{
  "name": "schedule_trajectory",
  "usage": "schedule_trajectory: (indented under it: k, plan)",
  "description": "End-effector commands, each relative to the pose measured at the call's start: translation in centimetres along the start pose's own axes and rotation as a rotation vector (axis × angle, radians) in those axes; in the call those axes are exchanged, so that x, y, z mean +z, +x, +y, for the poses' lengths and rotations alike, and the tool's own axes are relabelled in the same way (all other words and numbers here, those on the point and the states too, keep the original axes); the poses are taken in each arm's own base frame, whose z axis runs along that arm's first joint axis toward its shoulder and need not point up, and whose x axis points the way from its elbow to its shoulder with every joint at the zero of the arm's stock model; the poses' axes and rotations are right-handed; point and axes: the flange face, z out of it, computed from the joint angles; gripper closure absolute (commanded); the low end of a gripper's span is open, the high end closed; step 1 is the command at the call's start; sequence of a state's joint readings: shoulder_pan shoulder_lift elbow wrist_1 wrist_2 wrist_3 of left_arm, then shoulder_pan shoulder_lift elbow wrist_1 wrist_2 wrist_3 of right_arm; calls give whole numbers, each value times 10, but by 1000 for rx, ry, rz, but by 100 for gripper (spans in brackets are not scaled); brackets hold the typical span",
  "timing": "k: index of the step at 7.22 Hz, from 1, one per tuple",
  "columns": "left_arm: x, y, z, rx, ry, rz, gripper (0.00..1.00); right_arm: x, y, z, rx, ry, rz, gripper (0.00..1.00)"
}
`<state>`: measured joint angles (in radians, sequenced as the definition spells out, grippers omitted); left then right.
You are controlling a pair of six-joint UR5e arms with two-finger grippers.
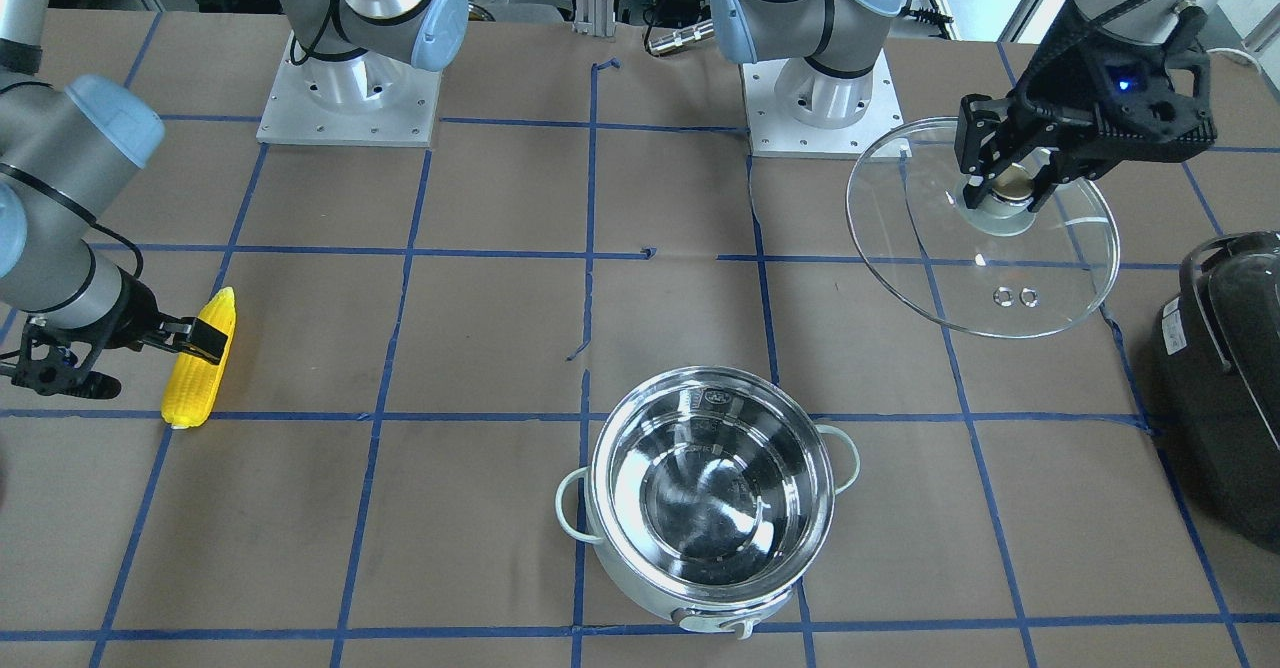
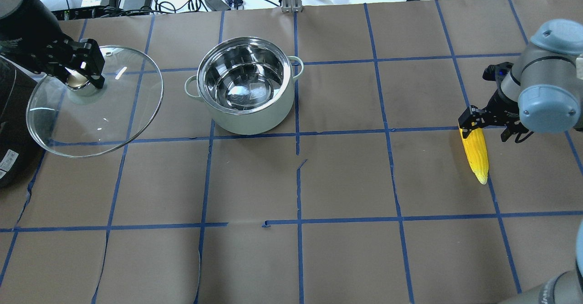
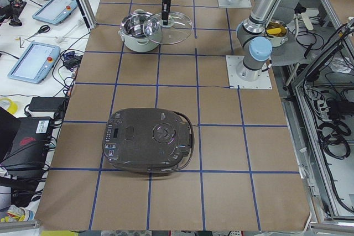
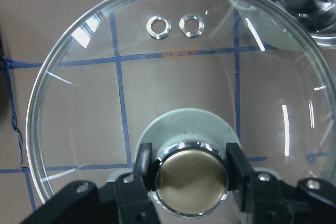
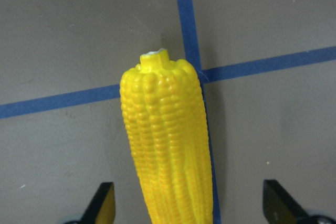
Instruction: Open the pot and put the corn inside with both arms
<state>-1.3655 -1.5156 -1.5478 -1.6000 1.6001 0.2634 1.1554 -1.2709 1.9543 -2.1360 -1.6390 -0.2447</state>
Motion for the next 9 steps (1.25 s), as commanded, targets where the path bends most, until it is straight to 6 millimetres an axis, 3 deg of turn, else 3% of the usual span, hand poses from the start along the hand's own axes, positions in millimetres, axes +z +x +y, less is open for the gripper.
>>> schedule_trajectory:
  k: [1, 2, 3, 4, 5, 6, 7, 9]
  plan:
    - [0, 0, 0, 0, -1, 1, 100, 20, 1, -8, 3, -1, -1, 0]
    - [0, 0, 0, 0, 0, 0, 100, 18, 1, -10, 4, 5, -6, 32]
    - [0, 0, 0, 0, 0, 0, 100, 21, -1, -9, 25, -2, -9, 75]
    - [0, 0, 0, 2, -1, 1, 100, 21, -1, -8, 28, -3, -8, 100]
    - [0, 0, 0, 2, 0, 0, 100, 12, 0, -11, 34, 13, -4, 100]
    - [0, 0, 0, 2, 0, 0, 100, -10, 1, -21, 51, 51, 13, 100]
    - [0, 0, 0, 2, 0, 0, 100, -62, -20, -33, 23, 100, 31, 100]
    - [0, 0, 0, 2, 0, 0, 100, -171, -117, -47, 50, 99, 21, 100]
